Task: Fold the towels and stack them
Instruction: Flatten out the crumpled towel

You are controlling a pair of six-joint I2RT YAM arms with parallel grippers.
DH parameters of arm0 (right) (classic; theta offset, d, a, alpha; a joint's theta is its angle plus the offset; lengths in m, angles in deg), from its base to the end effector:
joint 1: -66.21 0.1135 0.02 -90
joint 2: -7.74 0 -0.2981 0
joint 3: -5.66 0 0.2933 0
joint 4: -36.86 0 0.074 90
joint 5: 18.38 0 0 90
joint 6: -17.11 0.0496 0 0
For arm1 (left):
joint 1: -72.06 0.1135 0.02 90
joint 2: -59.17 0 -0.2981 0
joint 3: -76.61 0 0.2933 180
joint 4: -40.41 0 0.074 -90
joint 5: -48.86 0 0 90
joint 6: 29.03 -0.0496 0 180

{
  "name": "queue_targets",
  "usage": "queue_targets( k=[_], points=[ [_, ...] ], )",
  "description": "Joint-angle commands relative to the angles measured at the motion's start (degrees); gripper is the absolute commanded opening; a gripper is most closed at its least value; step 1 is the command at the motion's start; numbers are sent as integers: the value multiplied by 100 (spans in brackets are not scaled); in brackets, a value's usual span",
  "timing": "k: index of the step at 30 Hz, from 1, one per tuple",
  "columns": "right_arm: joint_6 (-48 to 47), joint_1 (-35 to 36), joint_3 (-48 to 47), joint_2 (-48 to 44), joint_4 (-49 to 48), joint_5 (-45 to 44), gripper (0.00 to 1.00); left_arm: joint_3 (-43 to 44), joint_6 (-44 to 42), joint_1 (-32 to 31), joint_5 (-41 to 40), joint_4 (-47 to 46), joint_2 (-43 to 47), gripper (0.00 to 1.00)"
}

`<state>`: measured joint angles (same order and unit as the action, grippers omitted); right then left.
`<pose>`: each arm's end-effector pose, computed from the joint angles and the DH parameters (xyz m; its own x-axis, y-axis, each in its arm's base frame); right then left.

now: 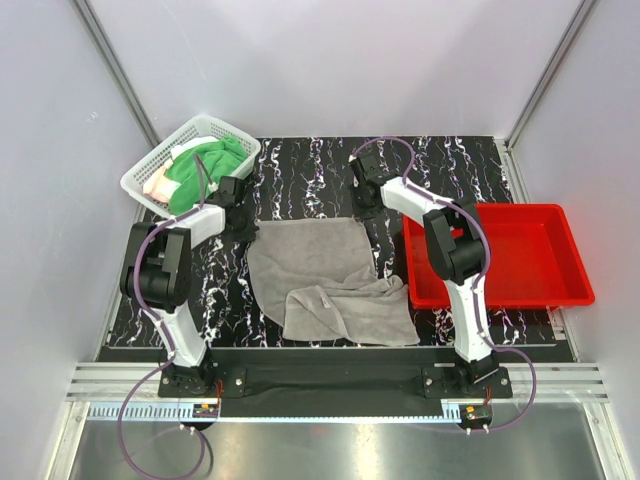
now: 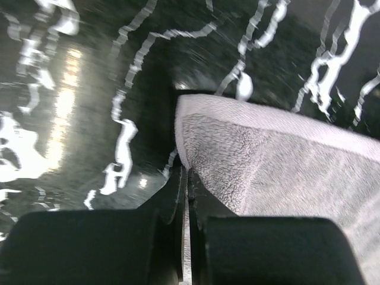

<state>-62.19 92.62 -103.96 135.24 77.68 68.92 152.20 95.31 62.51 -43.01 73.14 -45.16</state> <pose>0.4890 0.2402 0.1544 -0.8304 -0.2053 -0.5180 -0.2729 0.9603 0.0569 0.4046 -0.0664 0.1527 -0.8003 -0.4371 -0.4105 -0.3645 0.8982 -0.2458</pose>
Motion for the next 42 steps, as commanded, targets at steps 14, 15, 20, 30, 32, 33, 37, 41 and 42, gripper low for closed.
queue_targets(
  k=[14,15,20,30,32,33,37,41,42],
  points=[
    [81,39,-149,-3387,1669,-285,0,599,-1053,-206,1223,912,3366,0],
    [108,48,-158,-3546,1651,-197,0,669,-1096,-206,1311,974,3489,0],
    [231,136,-430,-4582,1599,478,0,1379,-1220,-215,1777,1291,4464,0],
    [1126,276,-326,-6719,266,1798,0,2980,-649,-224,2954,1431,5792,0],
    [1408,268,25,-7229,-436,2035,0,3156,-491,-224,3069,1449,5828,0],
    [1461,276,113,-7370,-623,2089,0,3262,-473,-224,3174,1458,5828,0],
    [1401,277,255,-7609,-994,1888,0,3797,-464,-224,2991,1449,5723,0],
    [997,277,53,-7267,-715,1353,0,3773,-561,-215,2587,1546,5354,0],
    [752,268,-8,-7040,-609,1151,0,3633,-578,-224,2317,1389,5249,0]
  ],
)
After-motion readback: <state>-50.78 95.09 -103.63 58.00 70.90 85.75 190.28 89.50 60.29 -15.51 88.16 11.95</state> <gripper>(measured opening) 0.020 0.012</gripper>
